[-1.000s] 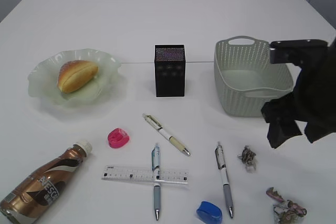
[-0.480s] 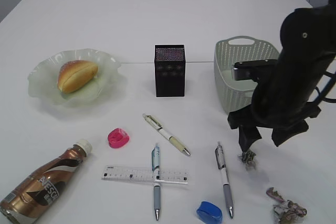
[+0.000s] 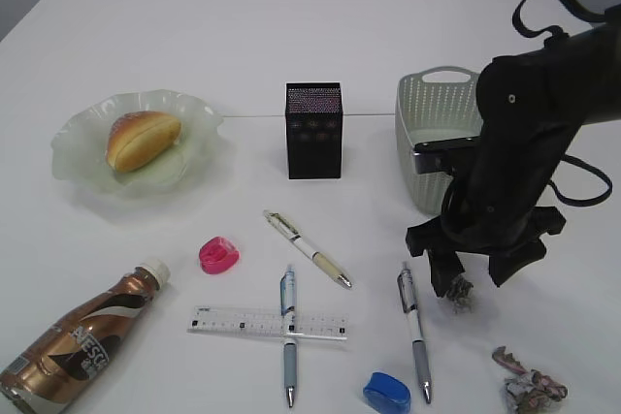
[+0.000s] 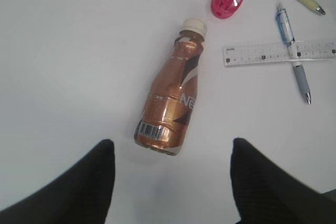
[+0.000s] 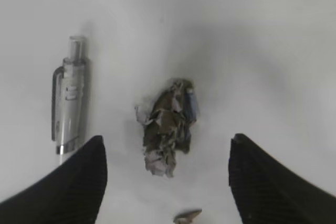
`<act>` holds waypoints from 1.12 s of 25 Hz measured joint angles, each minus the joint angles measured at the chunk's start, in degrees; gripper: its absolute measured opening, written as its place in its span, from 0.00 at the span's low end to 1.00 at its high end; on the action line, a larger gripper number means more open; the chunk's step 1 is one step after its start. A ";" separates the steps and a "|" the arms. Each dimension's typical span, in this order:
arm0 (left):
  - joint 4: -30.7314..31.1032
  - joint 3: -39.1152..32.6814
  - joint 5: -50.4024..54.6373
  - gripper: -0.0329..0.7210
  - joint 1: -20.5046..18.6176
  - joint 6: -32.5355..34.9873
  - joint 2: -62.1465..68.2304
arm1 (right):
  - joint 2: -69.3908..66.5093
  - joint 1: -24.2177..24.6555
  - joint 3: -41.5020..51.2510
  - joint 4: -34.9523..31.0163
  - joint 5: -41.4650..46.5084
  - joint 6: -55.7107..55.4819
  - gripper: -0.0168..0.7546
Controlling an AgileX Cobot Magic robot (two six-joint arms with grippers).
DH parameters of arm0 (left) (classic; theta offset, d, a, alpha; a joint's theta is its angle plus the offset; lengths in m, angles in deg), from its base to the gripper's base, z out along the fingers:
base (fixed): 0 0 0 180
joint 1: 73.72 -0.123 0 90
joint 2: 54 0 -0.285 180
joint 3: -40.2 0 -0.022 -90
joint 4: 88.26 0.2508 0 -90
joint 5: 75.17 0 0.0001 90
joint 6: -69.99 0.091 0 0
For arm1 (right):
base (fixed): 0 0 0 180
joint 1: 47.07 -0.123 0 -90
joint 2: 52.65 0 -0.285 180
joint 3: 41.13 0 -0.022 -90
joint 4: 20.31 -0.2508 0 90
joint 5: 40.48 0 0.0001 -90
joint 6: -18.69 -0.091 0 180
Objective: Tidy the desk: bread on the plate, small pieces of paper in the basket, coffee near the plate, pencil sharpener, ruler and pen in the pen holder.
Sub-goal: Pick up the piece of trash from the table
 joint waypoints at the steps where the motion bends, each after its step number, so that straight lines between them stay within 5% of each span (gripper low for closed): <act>1: 0.00 0.00 -0.10 0.71 0.00 0.00 0.00 | -0.11 0.00 0.00 0.00 -0.44 -0.09 0.71; 23: 0.00 0.00 -0.25 0.71 0.00 0.00 0.75 | -3.11 -0.09 -0.04 1.19 -3.29 -2.48 0.71; 28: 0.00 0.00 -0.25 0.71 0.00 0.00 0.75 | -3.11 -0.09 -0.04 1.19 -3.29 -2.48 0.54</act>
